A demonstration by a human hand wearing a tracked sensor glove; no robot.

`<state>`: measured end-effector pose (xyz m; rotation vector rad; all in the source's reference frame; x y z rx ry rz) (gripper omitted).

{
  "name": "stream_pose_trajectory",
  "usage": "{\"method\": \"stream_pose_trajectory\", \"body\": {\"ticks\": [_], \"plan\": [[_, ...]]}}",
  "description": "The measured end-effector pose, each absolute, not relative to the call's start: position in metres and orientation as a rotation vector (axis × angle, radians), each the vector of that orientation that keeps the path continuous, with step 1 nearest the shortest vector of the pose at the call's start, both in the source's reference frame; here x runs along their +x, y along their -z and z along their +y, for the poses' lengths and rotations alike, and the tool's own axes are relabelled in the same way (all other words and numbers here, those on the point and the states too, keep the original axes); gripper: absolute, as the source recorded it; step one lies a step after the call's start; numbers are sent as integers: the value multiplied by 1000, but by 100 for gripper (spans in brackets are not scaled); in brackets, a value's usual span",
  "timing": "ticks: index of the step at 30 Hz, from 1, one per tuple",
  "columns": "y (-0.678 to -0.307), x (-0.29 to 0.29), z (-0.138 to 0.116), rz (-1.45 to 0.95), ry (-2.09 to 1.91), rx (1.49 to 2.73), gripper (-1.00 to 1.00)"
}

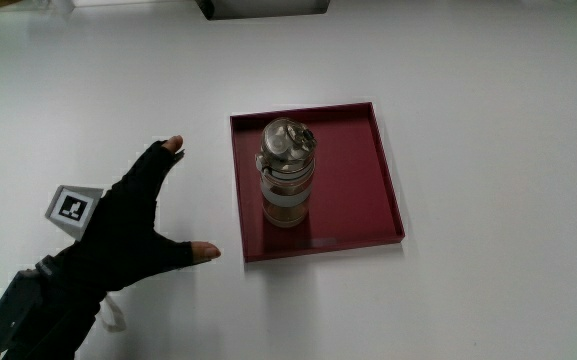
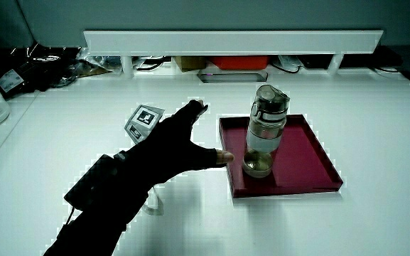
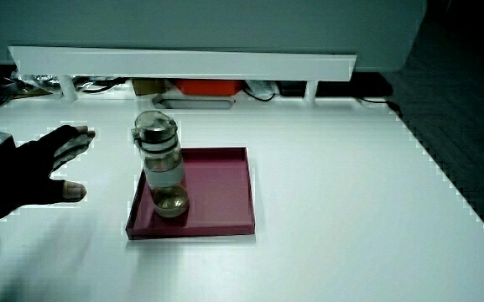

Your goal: Pick bottle

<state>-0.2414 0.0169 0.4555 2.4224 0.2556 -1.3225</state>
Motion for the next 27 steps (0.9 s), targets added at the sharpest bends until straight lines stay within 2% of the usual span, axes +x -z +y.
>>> {"method": "stream_pose_trajectory", "body": {"ticks": [3,5,6,8,12,13,18,20,21,24,27], "plan": [[-459,-236,16,227,1322,2416,0],[-461,-231,16,157,1375,2345,0],[-460,-230,16,91,1248,2372,0],[-464,-224,14,193,1368,2363,0],[-468,-216,12,98,1327,2337,0],[-471,-214,12,101,1292,2362,0],[-481,-200,11,16,1378,2256,0],[-483,-194,9,-8,1345,2261,0],[-488,-192,8,71,1437,2249,0],[-494,-183,7,57,1464,2217,0],[-497,-177,5,31,1391,2244,0]]}}
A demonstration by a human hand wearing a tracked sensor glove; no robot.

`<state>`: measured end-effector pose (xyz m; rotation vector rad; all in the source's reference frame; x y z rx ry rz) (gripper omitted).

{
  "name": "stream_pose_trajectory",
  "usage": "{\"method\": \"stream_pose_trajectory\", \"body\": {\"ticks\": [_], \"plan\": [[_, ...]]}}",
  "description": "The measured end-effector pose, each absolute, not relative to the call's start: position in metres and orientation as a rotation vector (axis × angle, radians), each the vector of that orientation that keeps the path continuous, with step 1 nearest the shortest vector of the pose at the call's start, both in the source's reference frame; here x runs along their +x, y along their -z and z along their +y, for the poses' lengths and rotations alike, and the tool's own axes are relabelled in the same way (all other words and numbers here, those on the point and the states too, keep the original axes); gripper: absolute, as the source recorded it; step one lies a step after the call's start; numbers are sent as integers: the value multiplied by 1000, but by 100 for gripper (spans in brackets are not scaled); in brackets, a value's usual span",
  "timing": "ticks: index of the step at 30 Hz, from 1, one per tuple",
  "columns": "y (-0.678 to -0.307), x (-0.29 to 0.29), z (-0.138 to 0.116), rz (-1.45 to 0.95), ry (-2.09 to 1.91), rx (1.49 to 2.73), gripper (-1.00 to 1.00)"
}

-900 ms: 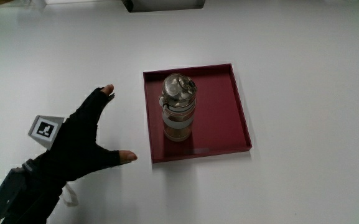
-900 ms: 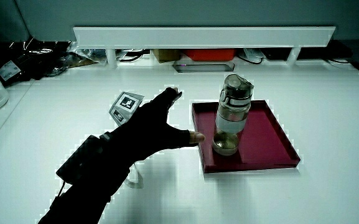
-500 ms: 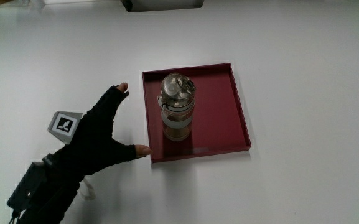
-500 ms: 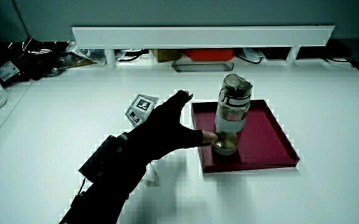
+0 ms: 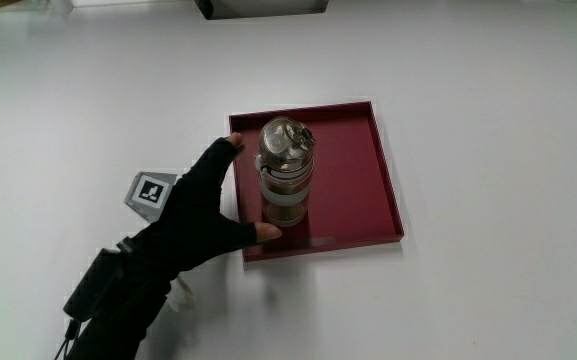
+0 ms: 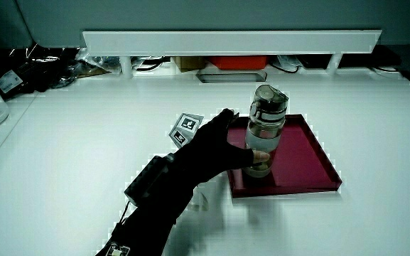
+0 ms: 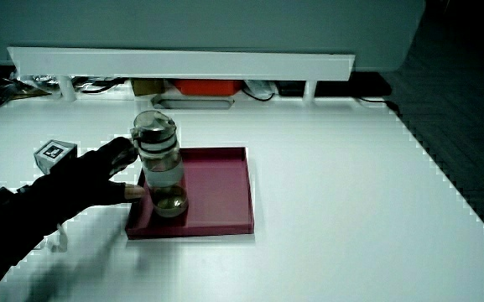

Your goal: Pick bottle

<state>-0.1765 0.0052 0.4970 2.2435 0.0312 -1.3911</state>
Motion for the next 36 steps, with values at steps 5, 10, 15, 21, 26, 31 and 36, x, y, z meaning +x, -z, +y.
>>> {"method": "stream_pose_trajectory", "body": {"ticks": [5,10,15,21,26,31,36], "plan": [[-503,-170,3,7,1376,2239,0],[-512,-162,0,49,1404,2247,0],[-522,-155,2,60,1447,2232,0],[-524,-151,3,19,1441,2246,0],[-523,-150,5,-5,1451,2254,0],[-524,-148,6,4,1476,2303,13],[-523,-149,10,-62,1488,2347,47]]}}
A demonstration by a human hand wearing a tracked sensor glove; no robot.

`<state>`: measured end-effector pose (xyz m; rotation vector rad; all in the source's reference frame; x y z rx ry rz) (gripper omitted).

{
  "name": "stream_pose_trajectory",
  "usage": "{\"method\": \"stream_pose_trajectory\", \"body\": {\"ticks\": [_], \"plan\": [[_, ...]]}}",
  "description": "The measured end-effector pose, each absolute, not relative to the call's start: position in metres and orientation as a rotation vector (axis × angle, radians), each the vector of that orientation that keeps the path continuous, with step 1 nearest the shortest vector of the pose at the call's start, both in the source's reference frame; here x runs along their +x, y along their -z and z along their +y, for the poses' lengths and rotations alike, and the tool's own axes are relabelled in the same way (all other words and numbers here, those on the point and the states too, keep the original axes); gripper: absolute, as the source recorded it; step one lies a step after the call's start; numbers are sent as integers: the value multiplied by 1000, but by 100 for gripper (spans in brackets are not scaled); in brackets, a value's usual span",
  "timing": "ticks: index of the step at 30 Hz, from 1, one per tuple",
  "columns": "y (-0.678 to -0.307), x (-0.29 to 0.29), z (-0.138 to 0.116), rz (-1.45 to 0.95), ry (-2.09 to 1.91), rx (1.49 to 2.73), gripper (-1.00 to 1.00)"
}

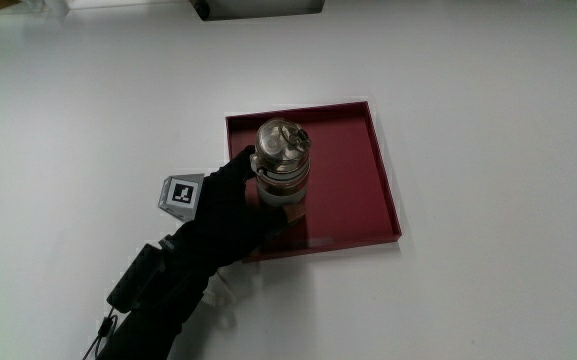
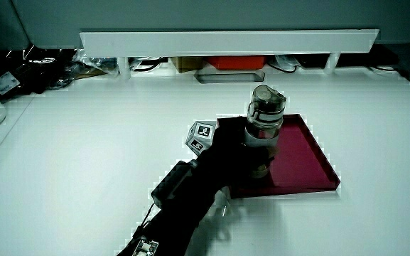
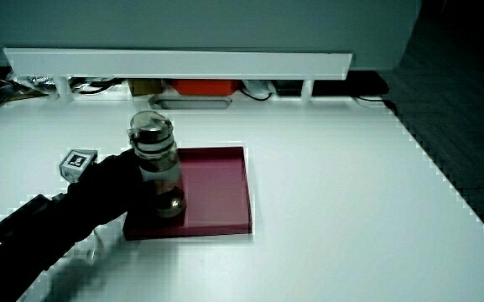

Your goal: Pick bottle

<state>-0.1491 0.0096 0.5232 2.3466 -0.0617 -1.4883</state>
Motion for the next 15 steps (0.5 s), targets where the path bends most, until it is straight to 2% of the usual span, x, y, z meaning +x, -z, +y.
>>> {"method": "stream_pose_trajectory", "body": {"ticks": [6,8,15], "plan": [[-523,-149,12,-68,1481,2407,87],[-520,-148,13,-107,1483,2388,100],[-521,-149,15,-94,1504,2433,100]]}}
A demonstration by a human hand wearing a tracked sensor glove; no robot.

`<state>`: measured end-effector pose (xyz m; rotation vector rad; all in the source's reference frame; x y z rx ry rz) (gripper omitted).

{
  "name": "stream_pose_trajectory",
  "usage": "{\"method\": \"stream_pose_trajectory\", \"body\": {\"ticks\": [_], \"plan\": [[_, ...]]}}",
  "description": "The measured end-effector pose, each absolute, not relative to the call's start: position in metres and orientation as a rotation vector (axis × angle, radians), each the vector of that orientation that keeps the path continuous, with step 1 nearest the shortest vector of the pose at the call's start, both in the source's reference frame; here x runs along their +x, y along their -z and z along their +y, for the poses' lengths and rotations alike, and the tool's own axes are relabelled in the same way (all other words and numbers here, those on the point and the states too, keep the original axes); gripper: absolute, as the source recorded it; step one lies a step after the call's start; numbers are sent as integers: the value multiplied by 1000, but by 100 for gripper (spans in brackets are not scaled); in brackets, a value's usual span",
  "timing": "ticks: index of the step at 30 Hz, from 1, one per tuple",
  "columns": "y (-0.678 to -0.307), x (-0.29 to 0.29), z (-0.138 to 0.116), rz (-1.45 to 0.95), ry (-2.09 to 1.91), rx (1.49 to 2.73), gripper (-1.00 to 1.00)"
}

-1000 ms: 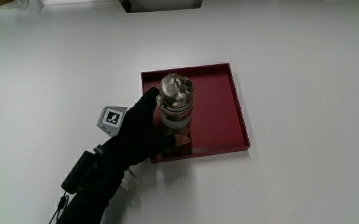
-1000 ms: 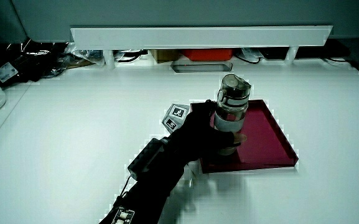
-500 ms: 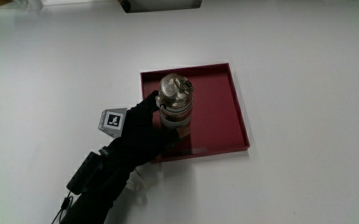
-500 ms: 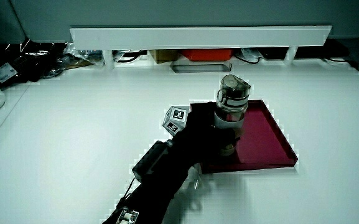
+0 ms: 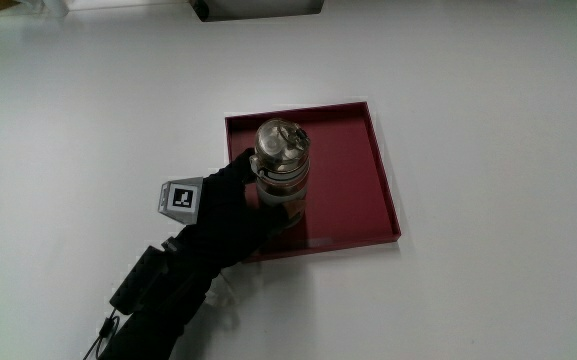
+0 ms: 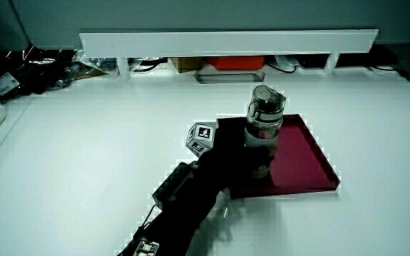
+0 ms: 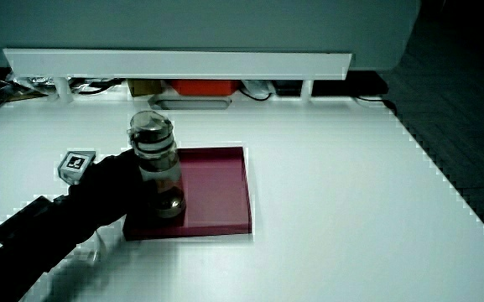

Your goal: Pick bottle

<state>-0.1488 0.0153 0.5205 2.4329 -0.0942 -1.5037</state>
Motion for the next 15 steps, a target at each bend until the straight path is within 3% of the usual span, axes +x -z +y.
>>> {"method": "stream_pose_trajectory", "body": {"ticks": [15], "plan": [[-481,-170,9,-57,1586,2423,100]]}}
